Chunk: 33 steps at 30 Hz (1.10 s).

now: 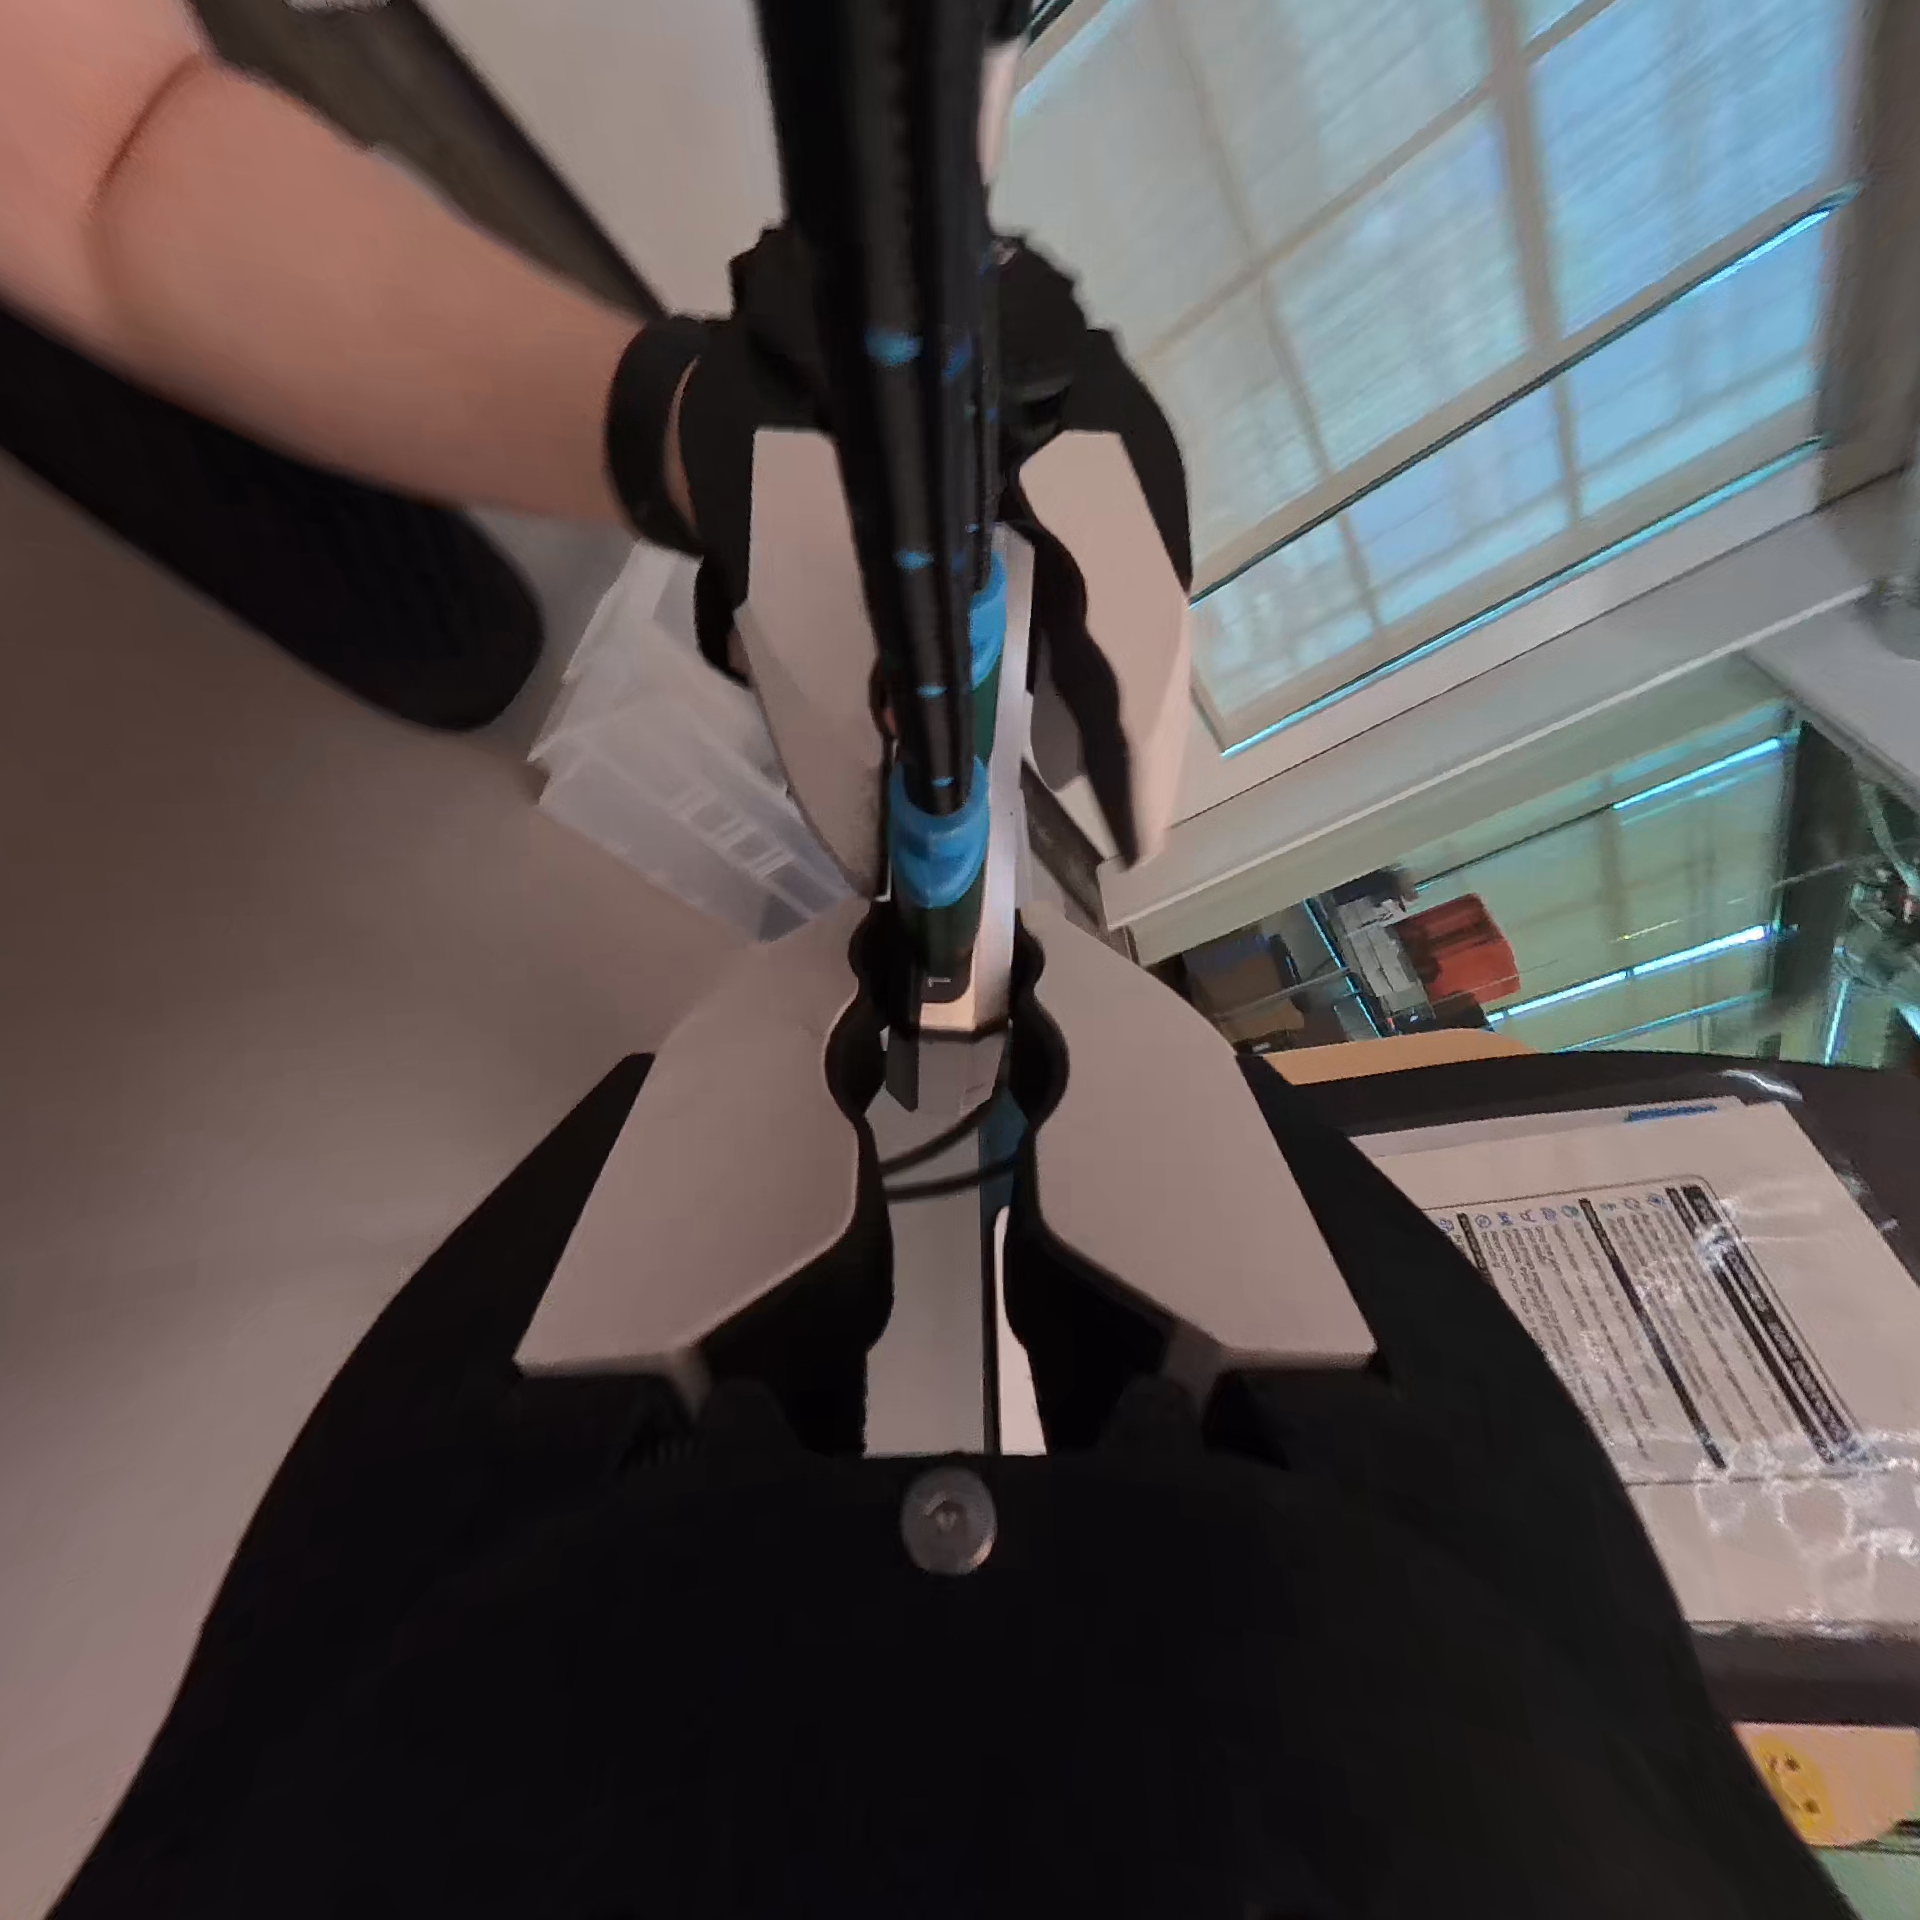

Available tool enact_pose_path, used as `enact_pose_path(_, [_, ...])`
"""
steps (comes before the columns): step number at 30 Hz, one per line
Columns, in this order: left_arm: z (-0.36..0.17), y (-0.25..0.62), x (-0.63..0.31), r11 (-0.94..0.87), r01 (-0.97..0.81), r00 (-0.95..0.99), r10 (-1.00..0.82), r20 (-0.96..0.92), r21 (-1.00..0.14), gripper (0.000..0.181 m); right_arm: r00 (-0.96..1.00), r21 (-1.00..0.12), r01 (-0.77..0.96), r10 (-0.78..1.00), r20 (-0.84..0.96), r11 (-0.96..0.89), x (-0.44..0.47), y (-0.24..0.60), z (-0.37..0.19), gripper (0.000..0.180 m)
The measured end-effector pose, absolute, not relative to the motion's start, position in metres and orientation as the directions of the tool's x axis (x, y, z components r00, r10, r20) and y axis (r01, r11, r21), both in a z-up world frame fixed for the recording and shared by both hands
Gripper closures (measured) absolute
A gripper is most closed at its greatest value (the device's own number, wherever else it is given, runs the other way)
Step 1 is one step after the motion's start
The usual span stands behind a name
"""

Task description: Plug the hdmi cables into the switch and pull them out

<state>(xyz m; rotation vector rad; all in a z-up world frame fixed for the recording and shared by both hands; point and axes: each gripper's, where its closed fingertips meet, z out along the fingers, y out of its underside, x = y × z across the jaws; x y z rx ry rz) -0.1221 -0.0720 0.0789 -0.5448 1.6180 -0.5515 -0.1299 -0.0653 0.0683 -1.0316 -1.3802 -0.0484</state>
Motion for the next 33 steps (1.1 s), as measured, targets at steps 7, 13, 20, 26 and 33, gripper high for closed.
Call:
enact_pose_path(7, [0.065, -0.074, -0.120, 0.852, -0.091, -0.155, -0.523, -0.838, -0.515, 0.155, 0.216, -0.459, 0.621, 0.424, 0.879, 0.636, -0.127, -0.063, 0.066, 0.158])
enact_pose_path(13, [0.064, -0.078, -0.122, 0.862, -0.095, -0.177, -0.506, -0.844, -0.497, 0.158, 0.206, -0.468, 0.623, 0.446, 0.871, 0.627, -0.124, -0.065, 0.064, 0.158])
enact_pose_path(20, [0.068, -0.085, -0.117, 0.906, -0.031, -0.092, -0.422, -0.902, -0.421, 0.153, 0.144, -0.436, 0.622, 0.452, 0.880, 0.650, -0.123, -0.075, 0.066, 0.159])
enact_pose_path(26, [0.060, -0.078, -0.114, 0.919, -0.086, -0.107, -0.394, -0.913, -0.386, 0.157, 0.123, -0.375, 0.635, 0.390, 0.912, 0.676, -0.122, -0.069, 0.065, 0.159])
enact_pose_path(33, [0.074, -0.046, -0.121, 0.910, -0.228, -0.024, -0.361, -0.932, -0.346, 0.157, 0.342, -0.358, 0.799, 0.126, 0.931, 0.483, -0.049, -0.029, 0.099, 0.146])
